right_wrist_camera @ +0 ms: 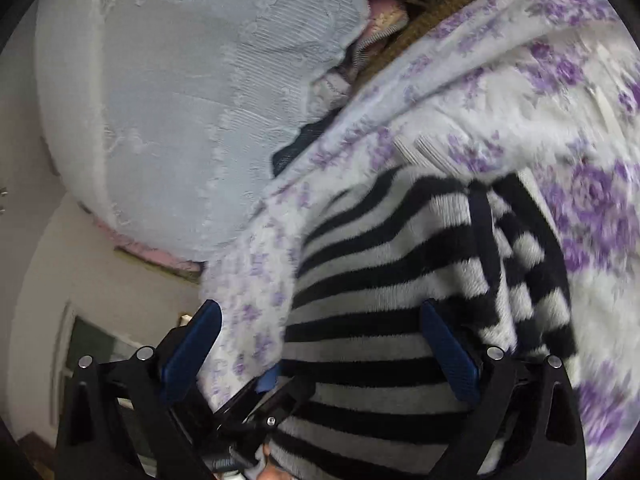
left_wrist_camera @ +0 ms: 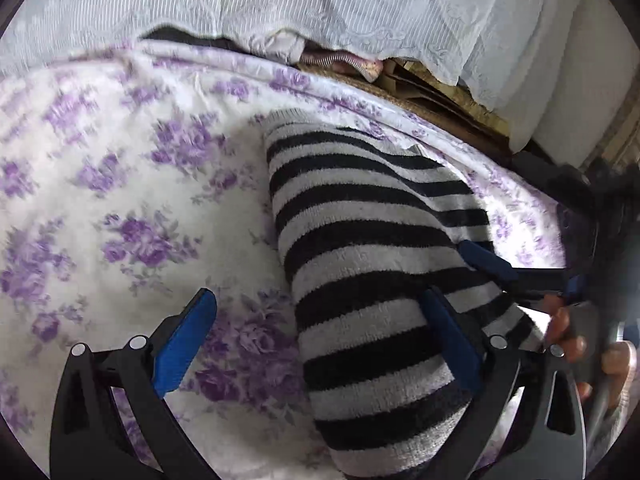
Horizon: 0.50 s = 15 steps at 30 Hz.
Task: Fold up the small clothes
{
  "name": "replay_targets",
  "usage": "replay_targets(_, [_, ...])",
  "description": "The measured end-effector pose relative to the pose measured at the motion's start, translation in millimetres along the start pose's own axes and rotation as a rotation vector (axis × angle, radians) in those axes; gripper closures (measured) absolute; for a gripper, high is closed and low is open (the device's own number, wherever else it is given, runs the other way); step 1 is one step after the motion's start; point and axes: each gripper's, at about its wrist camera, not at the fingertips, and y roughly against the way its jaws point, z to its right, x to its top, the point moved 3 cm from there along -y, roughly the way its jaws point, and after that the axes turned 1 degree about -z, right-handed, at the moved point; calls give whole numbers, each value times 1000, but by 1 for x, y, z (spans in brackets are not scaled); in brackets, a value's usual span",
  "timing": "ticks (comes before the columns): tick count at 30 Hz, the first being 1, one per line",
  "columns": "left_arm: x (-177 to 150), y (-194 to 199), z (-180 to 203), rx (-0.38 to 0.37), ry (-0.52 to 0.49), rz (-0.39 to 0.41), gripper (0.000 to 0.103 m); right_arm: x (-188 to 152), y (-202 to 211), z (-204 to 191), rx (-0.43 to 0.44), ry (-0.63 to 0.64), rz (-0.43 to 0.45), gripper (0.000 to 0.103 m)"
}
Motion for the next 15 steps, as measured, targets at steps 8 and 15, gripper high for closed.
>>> replay_targets(8, [-5,49,6,78,-34,116,5,-2,68,2,-147,-5,157,3])
replay_targets(15, [-37,54,33,12,-127,57,5,-49,50,-59,87,89,-11,3])
